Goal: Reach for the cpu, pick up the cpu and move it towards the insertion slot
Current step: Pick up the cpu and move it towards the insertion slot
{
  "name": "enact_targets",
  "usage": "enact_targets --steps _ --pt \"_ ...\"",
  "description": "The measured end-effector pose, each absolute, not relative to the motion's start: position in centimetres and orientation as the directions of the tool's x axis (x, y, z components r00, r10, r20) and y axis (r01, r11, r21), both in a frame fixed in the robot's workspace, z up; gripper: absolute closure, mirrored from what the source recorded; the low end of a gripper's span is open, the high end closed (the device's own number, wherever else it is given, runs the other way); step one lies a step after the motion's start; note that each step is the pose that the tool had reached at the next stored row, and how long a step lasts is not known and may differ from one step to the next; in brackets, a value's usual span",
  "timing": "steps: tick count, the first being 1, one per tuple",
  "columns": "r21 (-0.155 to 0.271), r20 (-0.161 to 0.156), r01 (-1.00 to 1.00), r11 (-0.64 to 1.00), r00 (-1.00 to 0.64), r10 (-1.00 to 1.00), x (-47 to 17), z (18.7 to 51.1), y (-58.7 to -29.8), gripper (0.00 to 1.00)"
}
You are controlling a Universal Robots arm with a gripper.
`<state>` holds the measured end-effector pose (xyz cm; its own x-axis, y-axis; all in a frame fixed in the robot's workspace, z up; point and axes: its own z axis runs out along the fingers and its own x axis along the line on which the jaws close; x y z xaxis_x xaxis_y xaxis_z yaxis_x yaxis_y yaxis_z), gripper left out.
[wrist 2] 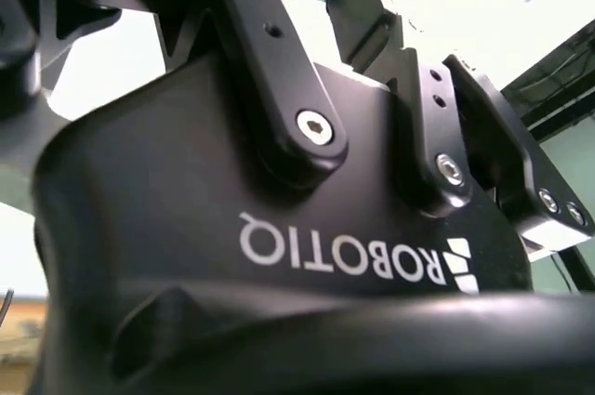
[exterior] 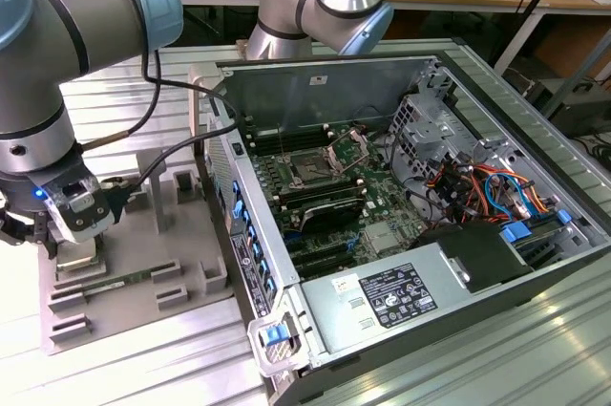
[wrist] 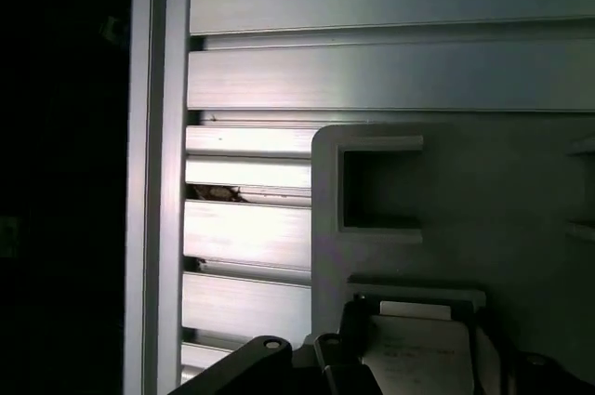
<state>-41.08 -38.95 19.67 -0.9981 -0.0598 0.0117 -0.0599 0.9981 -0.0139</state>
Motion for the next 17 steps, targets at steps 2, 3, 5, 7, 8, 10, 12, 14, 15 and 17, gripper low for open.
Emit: enact_targets --steps 2,3,5,7,8,10,12,14,15,17 --pt "-0.004 0.011 -0.060 0.998 -0.998 -0.060 -41.09 19.66 -39.18 0.46" --pt "-0.003 0.011 -0.060 0.998 -0.998 -0.060 -41.09 19.67 -39.24 0.46" --pt "-0.003 0.011 -0.060 0.998 -0.998 -0.060 -41.09 19.66 -39.24 0.46" --pt "-0.003 0.011 -0.060 0.998 -0.998 -0.060 -41.09 19.65 -39.25 0.46" --pt "-0.003 0.011 -0.060 0.998 -0.998 -0.060 -41.09 19.65 -39.25 0.46" --pt "-0.003 0.011 -0.060 0.998 -0.998 -0.060 -41.09 19.65 -39.25 0.46" --pt "-0.003 0.011 -0.060 0.998 -0.998 -0.060 -41.09 19.64 -39.25 0.46" --pt "-0.003 0.011 -0.060 0.998 -0.998 -0.060 -41.09 19.64 -39.25 0.45" --pt "-0.003 0.011 -0.060 0.998 -0.998 -0.060 -41.09 19.64 -39.25 0.38" --pt "-0.003 0.011 -0.060 0.998 -0.998 -0.060 -41.09 19.63 -39.25 0.38"
